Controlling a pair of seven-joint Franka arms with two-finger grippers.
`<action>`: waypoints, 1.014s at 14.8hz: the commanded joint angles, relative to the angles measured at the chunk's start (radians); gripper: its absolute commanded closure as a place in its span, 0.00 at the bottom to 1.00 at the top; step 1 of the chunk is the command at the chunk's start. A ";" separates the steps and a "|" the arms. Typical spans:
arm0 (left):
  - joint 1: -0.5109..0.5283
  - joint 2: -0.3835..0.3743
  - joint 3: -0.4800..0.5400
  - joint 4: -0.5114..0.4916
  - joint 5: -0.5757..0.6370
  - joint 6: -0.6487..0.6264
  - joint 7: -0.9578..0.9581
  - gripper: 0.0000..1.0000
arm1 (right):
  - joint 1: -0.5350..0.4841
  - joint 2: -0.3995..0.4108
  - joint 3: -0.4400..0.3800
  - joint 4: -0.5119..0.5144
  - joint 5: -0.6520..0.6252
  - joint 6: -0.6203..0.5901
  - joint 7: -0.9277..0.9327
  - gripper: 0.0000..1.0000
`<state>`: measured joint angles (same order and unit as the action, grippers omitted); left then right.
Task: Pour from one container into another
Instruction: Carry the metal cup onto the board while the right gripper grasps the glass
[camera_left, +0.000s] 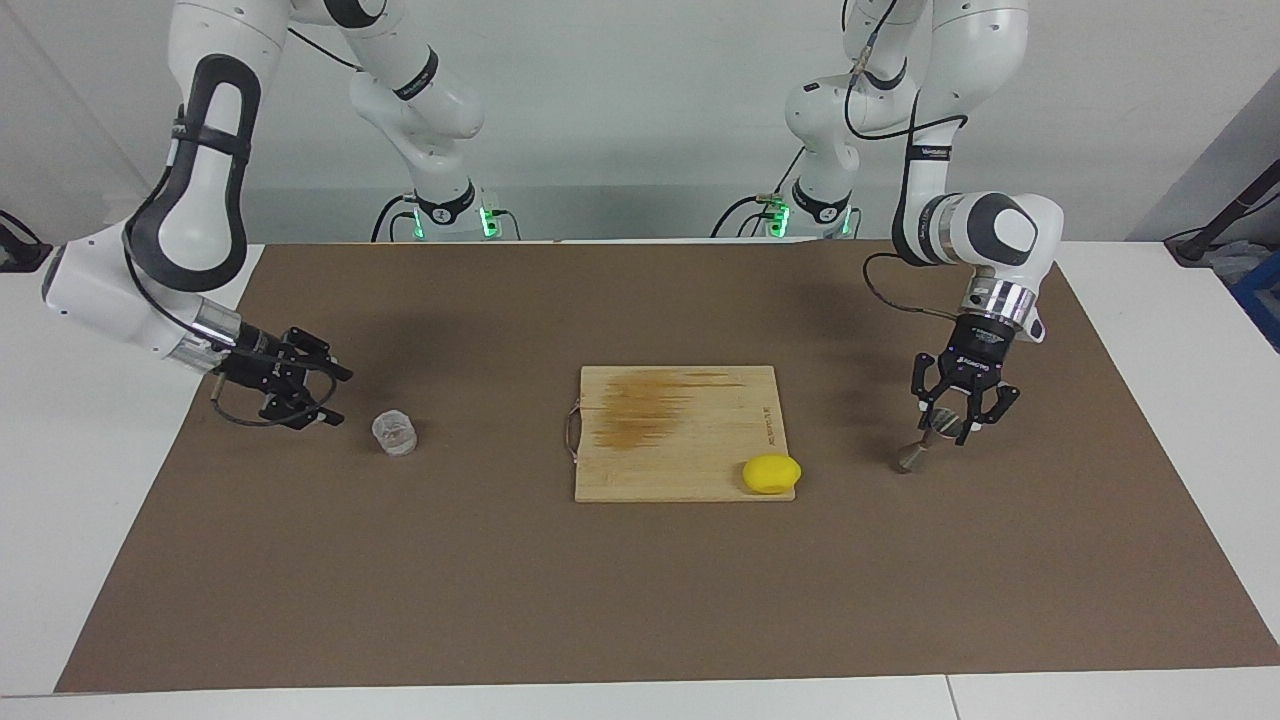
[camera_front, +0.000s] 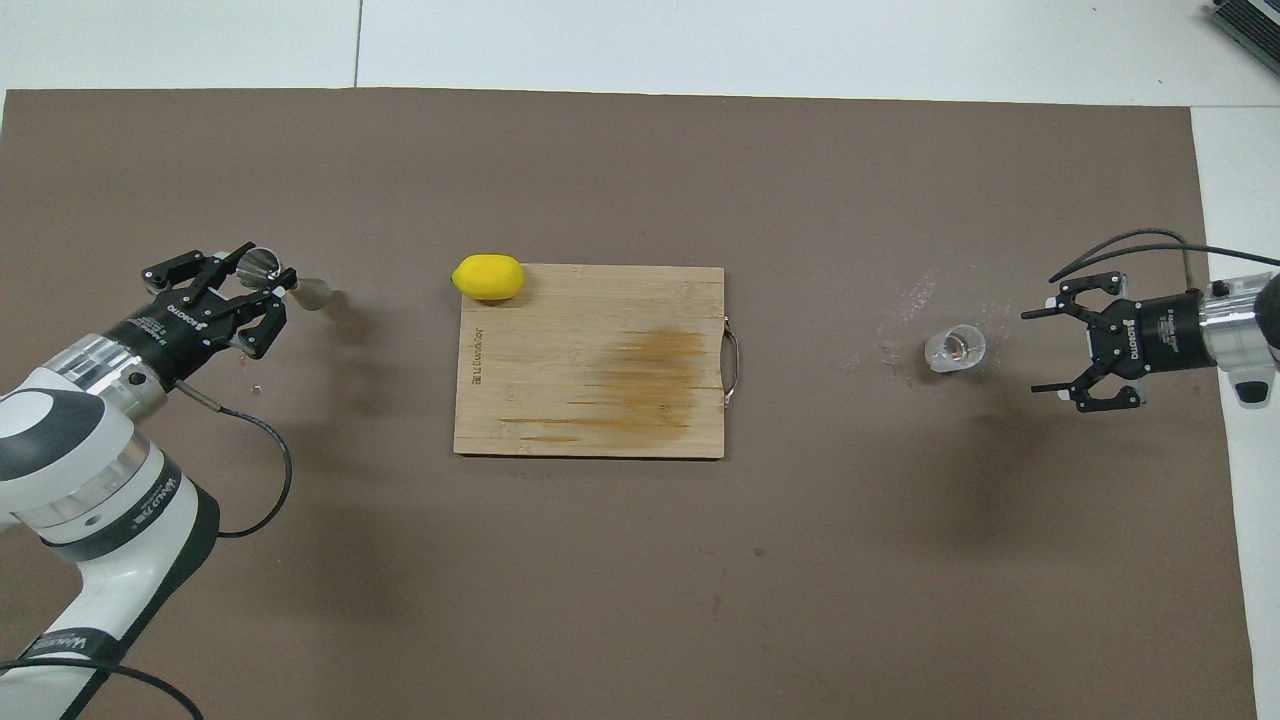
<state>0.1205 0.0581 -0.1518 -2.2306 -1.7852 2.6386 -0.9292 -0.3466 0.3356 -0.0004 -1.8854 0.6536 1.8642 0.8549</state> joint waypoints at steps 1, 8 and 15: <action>-0.064 -0.032 0.003 0.023 0.010 0.006 0.000 1.00 | -0.019 0.091 0.016 0.074 0.031 -0.008 0.001 0.00; -0.197 -0.029 -0.003 0.091 0.015 -0.106 -0.040 1.00 | -0.006 0.140 0.019 0.074 0.080 0.004 -0.034 0.00; -0.407 0.008 -0.002 0.166 0.136 -0.059 -0.203 1.00 | -0.008 0.168 0.020 0.077 0.081 0.013 -0.073 0.00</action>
<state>-0.2353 0.0455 -0.1692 -2.0910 -1.6749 2.5542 -1.1030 -0.3475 0.4877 0.0156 -1.8274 0.7072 1.8652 0.8110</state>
